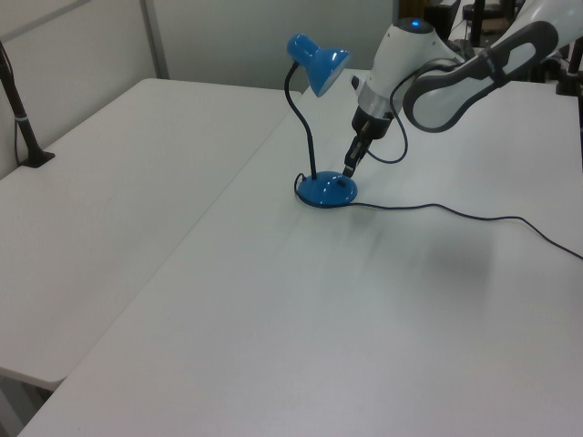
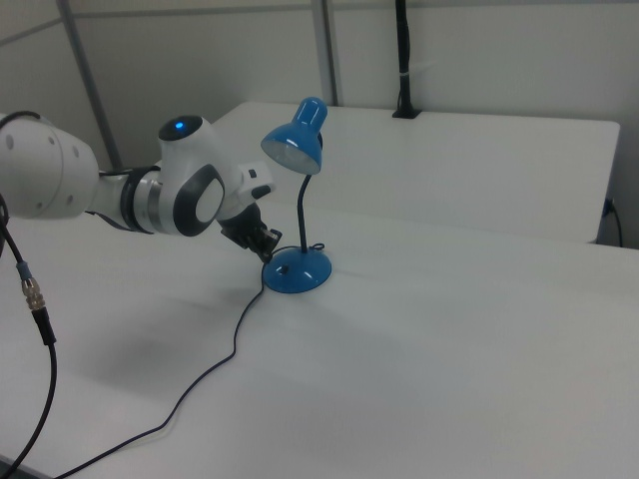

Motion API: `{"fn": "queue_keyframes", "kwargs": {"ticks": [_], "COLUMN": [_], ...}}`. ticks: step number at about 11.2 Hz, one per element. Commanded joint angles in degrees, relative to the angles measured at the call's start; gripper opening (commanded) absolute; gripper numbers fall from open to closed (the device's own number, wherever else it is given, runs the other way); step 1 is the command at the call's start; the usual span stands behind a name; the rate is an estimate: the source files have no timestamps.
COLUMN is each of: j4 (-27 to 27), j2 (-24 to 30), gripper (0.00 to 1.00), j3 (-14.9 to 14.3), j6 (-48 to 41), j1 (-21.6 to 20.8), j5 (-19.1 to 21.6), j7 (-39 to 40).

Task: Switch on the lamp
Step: 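Lower the gripper and press down on the switch on the lamp base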

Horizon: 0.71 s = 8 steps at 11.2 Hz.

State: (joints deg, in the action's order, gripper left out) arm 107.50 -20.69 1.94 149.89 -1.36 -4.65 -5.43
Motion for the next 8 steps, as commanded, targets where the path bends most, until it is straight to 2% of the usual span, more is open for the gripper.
{"fn": "queue_keyframes", "kwargs": {"ticks": [1, 8], "j4": [0.4, -1.0], "j2": [-2.1, -4.5], "gripper": [0.00, 0.00], "j3": [0.2, 0.0], "j6": [7.0, 9.4], "j1": [0.8, 2.0], "j5": [-0.7, -2.7], "j7": [-1.2, -1.1]}}
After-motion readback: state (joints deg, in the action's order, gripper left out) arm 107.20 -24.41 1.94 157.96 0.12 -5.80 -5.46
